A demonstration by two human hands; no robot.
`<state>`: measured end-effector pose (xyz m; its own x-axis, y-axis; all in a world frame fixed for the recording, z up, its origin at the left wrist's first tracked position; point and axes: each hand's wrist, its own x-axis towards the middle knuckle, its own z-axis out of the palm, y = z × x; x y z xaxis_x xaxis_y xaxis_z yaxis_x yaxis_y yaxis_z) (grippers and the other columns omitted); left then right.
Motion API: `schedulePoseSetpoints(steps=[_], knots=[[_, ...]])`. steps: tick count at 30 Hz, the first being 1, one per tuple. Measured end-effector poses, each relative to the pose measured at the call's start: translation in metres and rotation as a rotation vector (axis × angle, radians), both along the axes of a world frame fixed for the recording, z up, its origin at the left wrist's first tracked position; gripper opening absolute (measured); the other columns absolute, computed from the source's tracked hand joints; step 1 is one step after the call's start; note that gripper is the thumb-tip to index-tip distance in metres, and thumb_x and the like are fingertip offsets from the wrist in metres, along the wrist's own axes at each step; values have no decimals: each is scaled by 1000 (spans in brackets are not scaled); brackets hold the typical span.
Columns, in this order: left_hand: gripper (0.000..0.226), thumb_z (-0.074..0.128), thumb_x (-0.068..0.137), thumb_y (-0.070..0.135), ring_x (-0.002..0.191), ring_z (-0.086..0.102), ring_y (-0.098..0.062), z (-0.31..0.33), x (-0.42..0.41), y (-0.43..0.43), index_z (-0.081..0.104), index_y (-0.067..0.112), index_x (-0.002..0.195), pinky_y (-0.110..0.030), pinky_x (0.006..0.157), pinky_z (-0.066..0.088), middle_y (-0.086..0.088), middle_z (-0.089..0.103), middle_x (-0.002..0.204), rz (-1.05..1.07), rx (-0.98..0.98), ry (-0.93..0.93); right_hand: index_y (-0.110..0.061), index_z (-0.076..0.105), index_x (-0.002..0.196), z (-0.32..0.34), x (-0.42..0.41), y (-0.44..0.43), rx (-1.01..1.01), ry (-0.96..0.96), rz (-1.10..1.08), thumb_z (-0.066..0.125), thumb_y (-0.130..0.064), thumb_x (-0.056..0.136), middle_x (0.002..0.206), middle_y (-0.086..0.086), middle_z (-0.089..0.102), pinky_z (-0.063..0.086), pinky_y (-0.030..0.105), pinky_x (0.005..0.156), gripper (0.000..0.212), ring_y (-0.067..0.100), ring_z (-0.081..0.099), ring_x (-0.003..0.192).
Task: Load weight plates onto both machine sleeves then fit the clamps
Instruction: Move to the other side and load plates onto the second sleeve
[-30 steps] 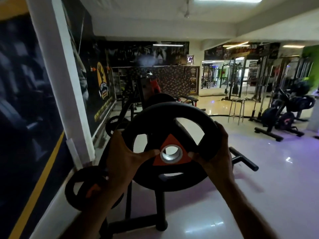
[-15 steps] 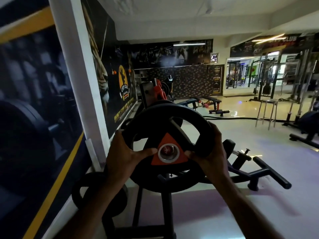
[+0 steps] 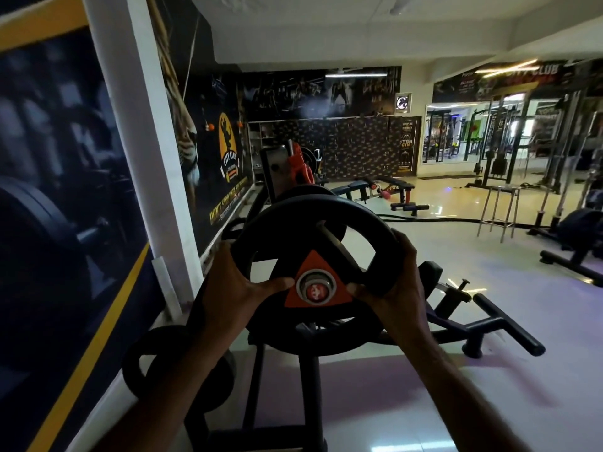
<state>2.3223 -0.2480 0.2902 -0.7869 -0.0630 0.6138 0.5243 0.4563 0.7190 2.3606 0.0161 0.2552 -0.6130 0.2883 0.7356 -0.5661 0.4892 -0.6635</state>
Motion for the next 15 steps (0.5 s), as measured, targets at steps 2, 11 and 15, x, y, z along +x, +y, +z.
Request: schedulePoseSetpoints(steps=[2, 11, 15], knots=[[119, 90, 42, 65, 125, 56, -13, 2, -18, 2, 42, 19, 141, -25, 97, 50, 6, 57, 134, -38, -16, 6, -23, 31, 150, 1, -15, 2, 33, -19, -40, 93, -27, 59, 140, 8, 47, 57, 44, 91, 110, 25, 51, 130], [128, 76, 51, 73, 140, 46, -22, 14, -79, 20, 20, 30, 158, -40, 99, 49, -2, 43, 156, -51, -141, 105, -22, 22, 157, 17, -93, 14, 191, -118, -128, 99, -27, 58, 150, 7, 40, 47, 46, 96, 125, 16, 35, 130], [124, 86, 54, 64, 140, 45, -23, 21, -118, 27, 25, 29, 156, -44, 100, 49, -1, 47, 152, -11, -178, 85, -16, 32, 149, 22, -134, 22, 201, -115, -119, 100, -27, 55, 142, 6, 44, 50, 51, 95, 117, 24, 41, 129]])
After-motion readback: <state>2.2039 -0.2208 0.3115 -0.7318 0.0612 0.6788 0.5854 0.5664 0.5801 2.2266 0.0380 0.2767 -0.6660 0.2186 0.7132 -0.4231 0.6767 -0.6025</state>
